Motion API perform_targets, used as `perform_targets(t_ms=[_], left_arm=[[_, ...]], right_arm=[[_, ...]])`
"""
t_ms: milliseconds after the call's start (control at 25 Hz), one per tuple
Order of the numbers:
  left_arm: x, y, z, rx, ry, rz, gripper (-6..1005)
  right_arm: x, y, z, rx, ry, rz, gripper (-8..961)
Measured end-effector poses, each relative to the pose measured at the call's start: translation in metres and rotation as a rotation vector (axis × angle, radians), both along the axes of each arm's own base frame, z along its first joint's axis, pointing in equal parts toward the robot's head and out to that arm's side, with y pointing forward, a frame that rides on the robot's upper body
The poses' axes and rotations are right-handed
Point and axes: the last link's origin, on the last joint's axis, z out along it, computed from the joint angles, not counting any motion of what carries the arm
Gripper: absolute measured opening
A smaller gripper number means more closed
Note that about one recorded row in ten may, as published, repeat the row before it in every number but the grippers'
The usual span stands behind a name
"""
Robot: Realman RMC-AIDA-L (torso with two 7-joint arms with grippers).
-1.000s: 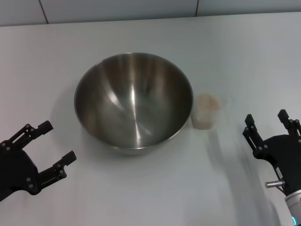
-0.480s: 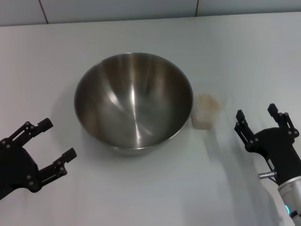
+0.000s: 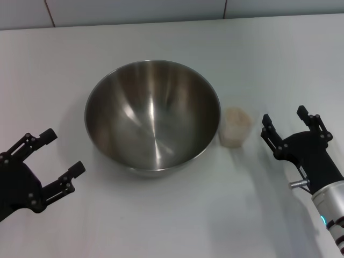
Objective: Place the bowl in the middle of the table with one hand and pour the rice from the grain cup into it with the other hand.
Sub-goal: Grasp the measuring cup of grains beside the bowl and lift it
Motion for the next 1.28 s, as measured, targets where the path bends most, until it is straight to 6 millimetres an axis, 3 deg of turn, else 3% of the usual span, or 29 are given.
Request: perform_targets(t_ms=[640,1280], left_arm=[[0.001,0.003,0.002,0.026,-0.014,0.004,841],[0.003,0.006,0.004,0.036,-0.023,-0.003,841]], right_arm=[[-0.003,0.023,0.001,-0.015,-0.024,0.006,692],[-0.004,0.030,-0.003,-0.058,-0.022,0.025,681]])
